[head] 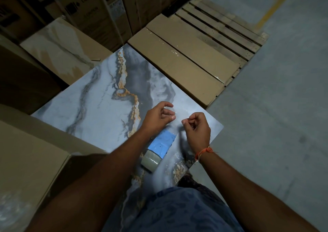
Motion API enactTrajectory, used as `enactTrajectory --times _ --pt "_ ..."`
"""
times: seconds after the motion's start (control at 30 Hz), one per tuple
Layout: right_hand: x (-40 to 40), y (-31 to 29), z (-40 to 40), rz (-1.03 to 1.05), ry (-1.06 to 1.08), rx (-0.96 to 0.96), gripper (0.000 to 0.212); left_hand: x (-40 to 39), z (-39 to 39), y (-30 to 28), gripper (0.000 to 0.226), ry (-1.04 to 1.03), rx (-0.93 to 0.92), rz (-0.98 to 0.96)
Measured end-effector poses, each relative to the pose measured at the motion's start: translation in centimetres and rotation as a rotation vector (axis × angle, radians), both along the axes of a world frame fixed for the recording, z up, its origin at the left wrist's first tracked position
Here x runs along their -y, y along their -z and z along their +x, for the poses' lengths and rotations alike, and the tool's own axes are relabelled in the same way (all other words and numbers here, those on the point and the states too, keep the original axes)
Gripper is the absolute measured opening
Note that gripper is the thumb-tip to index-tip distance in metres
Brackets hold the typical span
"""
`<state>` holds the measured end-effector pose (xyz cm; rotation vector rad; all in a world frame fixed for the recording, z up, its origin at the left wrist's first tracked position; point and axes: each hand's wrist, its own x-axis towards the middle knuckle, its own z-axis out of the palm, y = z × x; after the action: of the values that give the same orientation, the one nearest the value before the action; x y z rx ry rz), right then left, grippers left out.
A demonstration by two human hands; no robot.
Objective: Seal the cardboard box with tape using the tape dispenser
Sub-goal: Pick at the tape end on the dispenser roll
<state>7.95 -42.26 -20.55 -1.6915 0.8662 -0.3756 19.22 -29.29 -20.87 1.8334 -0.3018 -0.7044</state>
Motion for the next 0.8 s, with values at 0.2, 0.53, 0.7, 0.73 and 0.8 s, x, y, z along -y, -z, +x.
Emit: enactTrajectory --times 0.2,0.53,0.7,0.73,0.8 --pt "0.00 0.19 0.03 -0.034 -0.012 -0.025 0.016 -0.85 0.03 -0.66 0.029 0.135 0.077 -0.002" --pt "0.31 0.09 0.16 -0.068 -0.072 -0.084 0.008 -0.45 -0.43 -0.25 0.027 0.105 0.130 0.001" --pt "0.21 -0.22 0.15 -0.061 -0.103 -0.092 0.010 -0.68 -0.43 0.07 0.030 0.090 0.147 0.014" --pt "0.17 -0.27 0.13 -0.069 -0.109 -0.095 0.010 -0.72 -0.40 0.10 0.030 0.088 0.150 0.020" --pt "0.11 -0.36 0.12 -0.087 -0.121 -0.100 0.010 -0.73 -0.35 0.02 0.029 0.085 0.156 0.035"
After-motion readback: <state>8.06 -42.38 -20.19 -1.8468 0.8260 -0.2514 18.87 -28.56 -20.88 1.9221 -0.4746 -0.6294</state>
